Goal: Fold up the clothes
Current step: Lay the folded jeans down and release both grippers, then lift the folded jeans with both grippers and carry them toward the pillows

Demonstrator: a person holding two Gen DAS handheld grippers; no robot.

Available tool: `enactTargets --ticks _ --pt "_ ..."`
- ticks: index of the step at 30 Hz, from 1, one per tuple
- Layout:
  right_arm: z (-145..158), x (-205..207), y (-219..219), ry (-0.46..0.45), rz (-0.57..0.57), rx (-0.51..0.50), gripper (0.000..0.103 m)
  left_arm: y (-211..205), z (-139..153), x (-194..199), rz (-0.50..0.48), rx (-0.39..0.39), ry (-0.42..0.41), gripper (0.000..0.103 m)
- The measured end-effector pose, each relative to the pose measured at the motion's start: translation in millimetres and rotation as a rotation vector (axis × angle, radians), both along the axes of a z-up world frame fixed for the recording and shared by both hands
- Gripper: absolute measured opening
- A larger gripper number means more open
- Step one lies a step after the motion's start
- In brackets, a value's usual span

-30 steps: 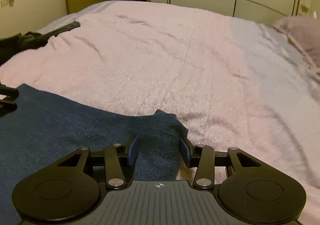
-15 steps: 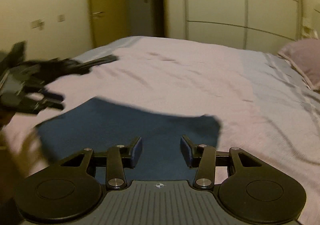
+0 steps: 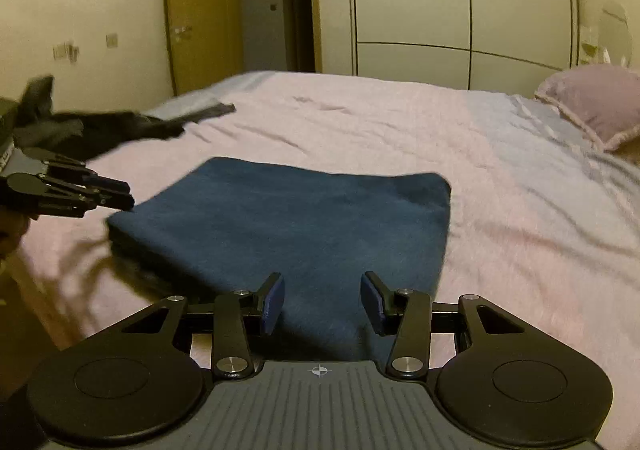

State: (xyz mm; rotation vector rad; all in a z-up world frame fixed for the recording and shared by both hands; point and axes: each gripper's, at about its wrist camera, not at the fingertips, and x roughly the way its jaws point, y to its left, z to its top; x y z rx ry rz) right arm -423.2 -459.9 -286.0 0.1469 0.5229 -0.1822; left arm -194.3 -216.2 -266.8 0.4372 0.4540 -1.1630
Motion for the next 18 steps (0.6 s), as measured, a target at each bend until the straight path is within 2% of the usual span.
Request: enactTargets --ticks 3,7,13,16,18 --pt "-19 -9 -1 0.012 -0.025 0.071 0.046 10 -4 -13 0.019 -0.026 0.012 0.019" --pt "-28 -9 -7 0.004 -0.065 0.147 0.046 8 -16 -7 0.048 -0.031 0.068 0.021" --pt "-31 -5 -2 0.027 -0.076 0.131 0.046 5 -18 -10 0.065 -0.010 0.053 0.022" --pt "-20 -4 0 0.028 -0.096 0.137 0.046 4 -18 -11 0.070 0.001 0.045 0.022" --pt "-10 -6 9 0.018 -0.069 0.089 0.046 3 -16 -11 0.069 0.008 0.044 0.022"
